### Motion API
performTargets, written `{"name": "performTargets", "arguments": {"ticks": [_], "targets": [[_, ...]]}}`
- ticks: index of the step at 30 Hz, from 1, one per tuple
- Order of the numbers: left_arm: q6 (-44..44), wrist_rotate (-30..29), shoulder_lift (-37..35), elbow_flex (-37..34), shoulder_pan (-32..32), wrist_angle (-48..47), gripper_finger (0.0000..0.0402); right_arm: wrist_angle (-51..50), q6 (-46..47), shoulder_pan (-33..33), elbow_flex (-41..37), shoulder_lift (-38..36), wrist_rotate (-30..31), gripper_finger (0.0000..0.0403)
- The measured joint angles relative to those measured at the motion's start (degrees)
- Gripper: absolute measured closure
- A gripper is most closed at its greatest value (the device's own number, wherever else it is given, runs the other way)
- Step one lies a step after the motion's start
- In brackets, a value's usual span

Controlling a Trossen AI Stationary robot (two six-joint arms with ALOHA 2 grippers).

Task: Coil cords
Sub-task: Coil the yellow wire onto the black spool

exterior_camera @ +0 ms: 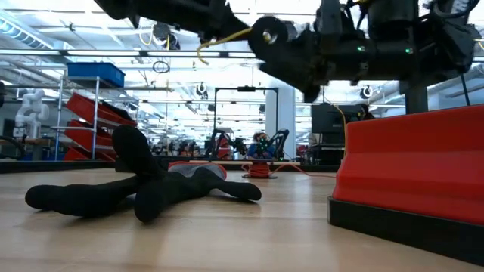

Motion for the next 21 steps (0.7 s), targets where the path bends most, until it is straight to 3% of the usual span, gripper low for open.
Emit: {"name": "performTargets", "arguments": {"ticks": [11, 21], "targets": [[0.0, 2.1, 4.9, 0.0, -0.4, 7.0, 0.0401, 13.3, -2.1, 0.7, 11.2, 16.6, -1.3, 0.0281], [0.1, 2.6, 6.4, 0.0, -0.7, 9.5, 0.0401, 14.7, -1.0, 0.4, 15.1, 19.7, -5.5, 0.0281]]}}
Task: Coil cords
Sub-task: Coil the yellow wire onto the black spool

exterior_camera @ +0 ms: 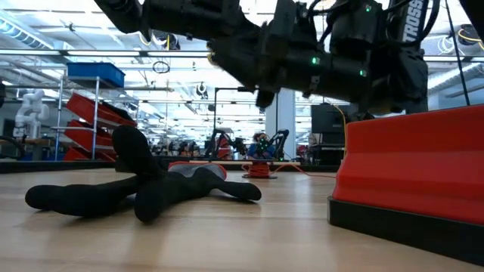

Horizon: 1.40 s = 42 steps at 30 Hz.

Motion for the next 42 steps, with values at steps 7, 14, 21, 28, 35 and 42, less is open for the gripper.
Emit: {"name": "performTargets", "arguments": {"ticks": [7, 14, 21, 28, 35, 42], "targets": [[0.0, 0.0, 0.0, 0.0, -0.8, 2.7, 0.0401, -0.1, 0.0, -0.2, 0.9, 0.0, 1.9, 0.0282], [0.2, 0.0, 0.0, 0.0, -1.2, 3.6, 0.0401, -0.1, 0.0, -0.2, 0.9, 0.0, 4.9, 0.0282], [-0.1, 0.0, 0.0, 0.0, -1.7, 4.3, 0.0401, -0.2, -0.9, -0.3, 0.9, 0.0, 7.7, 0.0282], [-0.1, 0.0, 0.2, 0.0, -2.6, 5.6, 0.0401, -0.1, -1.6, -0.3, 2.0, 0.0, 7.2, 0.0282], [-0.1, 0.0, 1.1, 0.0, -2.6, 6.8, 0.0401, -1.2, -3.0, -0.1, 3.1, 0.0, 6.5, 0.0282], [-0.2, 0.5, 1.1, 0.0, -2.6, 6.8, 0.0401, -2.3, -2.7, -0.2, 3.1, 0.0, 6.5, 0.031]]}}
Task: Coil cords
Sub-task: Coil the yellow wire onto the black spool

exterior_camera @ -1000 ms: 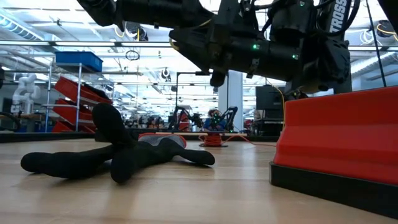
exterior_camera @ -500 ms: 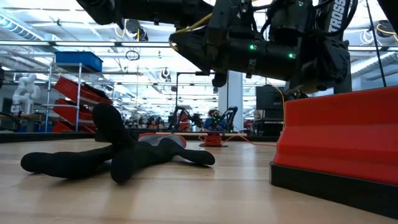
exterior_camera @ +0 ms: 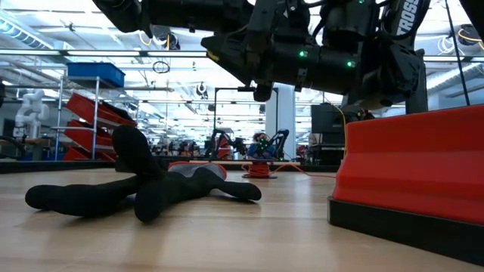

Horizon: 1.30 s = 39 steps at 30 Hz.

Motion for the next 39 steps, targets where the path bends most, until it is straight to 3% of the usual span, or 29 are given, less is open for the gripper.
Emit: {"name": "performTargets", "arguments": {"ticks": [4, 6, 19, 28, 35, 39], "targets": [[0.0, 0.7, 0.2, 0.0, -0.1, 0.4, 0.0401, -0.5, -0.6, -0.1, 0.0, 0.0, 0.0, 0.0379], [0.0, 0.8, 0.2, 0.0, -0.1, 0.2, 0.0401, -1.2, -0.9, -0.1, 0.0, 0.0, 0.3, 0.0394], [0.2, 2.2, -2.7, 0.0, -0.1, -12.0, 0.0401, -7.6, 2.5, -0.9, -6.0, 0.0, 7.2, 0.0402], [0.2, 4.4, -8.8, 0.0, 0.0, -27.7, 0.0401, -6.4, 7.5, -3.3, -13.2, -0.8, 8.5, 0.0402], [0.2, 4.6, -10.3, 0.0, 0.0, -38.3, 0.0401, -7.4, 8.6, -4.2, -17.6, -6.9, 8.7, 0.0403], [1.6, 2.7, -10.2, 0.0, 0.0, -41.9, 0.0401, -14.0, 8.3, -4.2, -18.4, -12.7, 8.4, 0.0403]]}}
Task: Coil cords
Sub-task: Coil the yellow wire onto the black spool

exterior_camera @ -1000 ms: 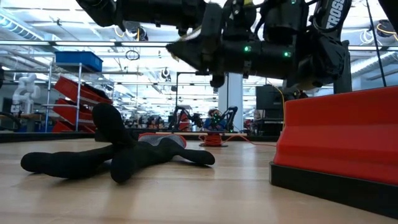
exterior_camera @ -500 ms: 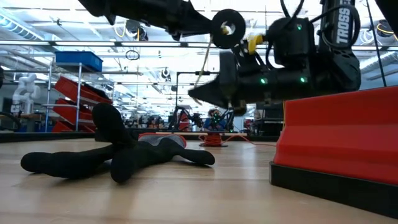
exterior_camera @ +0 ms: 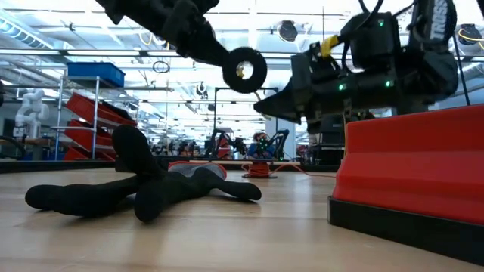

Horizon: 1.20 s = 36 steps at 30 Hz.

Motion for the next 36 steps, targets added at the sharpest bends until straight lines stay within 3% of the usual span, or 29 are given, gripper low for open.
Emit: {"name": "performTargets", "arguments": {"ticks": [7, 13, 28, 33, 36], "targets": [[3.4, -8.1, 0.1, 0.0, -0.1, -2.3, 0.0401, -13.8, -0.1, 0.0, 0.1, -8.3, -0.1, 0.0403], [4.9, -10.6, 0.1, 0.0, -0.1, -3.0, 0.0401, -19.8, -0.1, 0.0, 0.1, -12.4, 0.1, 0.0402], [6.4, -11.5, 0.2, 0.0, -1.3, 1.3, 0.0401, -29.4, 2.2, 0.0, 0.2, -13.3, -1.6, 0.0402], [7.9, -15.9, 0.1, 0.0, -1.2, -0.3, 0.0401, -32.8, 3.1, 0.9, 0.1, -13.3, -1.8, 0.0402], [8.0, -15.6, 0.1, 0.0, -1.1, -1.1, 0.0401, -33.0, 3.1, 1.3, 0.1, -13.2, -1.6, 0.0402]]}}
